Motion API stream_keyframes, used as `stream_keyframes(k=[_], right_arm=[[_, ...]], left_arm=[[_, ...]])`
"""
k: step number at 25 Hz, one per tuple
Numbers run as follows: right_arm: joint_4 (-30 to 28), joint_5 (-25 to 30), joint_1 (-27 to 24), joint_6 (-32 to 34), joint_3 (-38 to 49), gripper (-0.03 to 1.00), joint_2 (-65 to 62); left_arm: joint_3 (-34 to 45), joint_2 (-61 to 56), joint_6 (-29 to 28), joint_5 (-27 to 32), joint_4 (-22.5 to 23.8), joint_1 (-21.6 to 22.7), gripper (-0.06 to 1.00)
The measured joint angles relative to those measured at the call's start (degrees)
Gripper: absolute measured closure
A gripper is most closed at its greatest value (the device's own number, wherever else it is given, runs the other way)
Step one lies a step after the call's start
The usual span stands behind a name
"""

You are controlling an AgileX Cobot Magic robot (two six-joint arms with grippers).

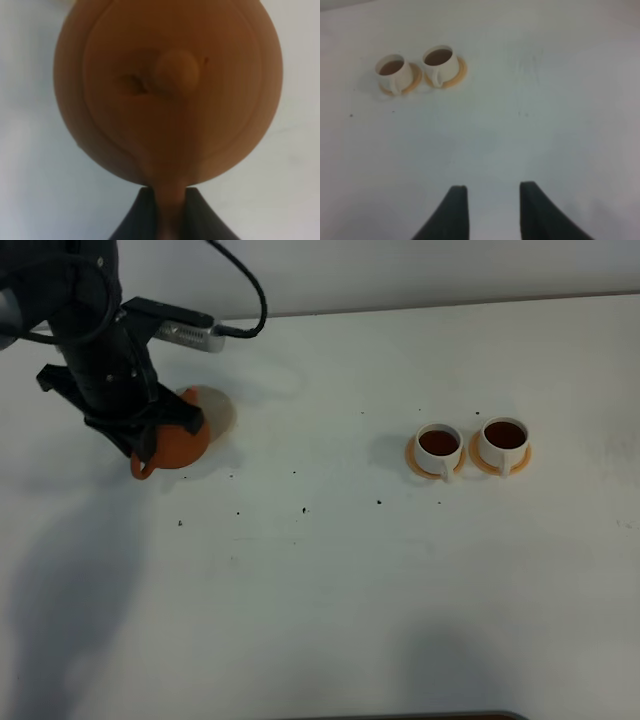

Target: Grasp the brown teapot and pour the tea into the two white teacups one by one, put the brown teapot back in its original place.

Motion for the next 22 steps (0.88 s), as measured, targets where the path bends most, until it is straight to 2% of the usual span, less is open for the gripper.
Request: stream_keyframes(k=[5, 9, 16, 22], right_arm=[[0.0, 0.0, 0.0, 0.0, 0.0, 0.73, 0.0], [0.0, 0.0, 0.0, 0.0, 0.0, 0.73, 0.0], [0.0, 0.0, 0.0, 0.0, 0.0, 0.73, 0.0], [0.0, 0.0, 0.0, 0.0, 0.0, 0.73, 0.0]], left_arm=[[4.6, 0.0, -1.6, -10.3, 0.0, 3.3, 0.84], [5.0, 0.0, -2.1, -15.8, 0.0, 4.3, 0.84], [5.0, 1.1, -3.0, -23.1, -0.5, 4.4, 0.84], [5.0, 5.5, -3.0, -26.7, -0.9, 4.4, 0.84]])
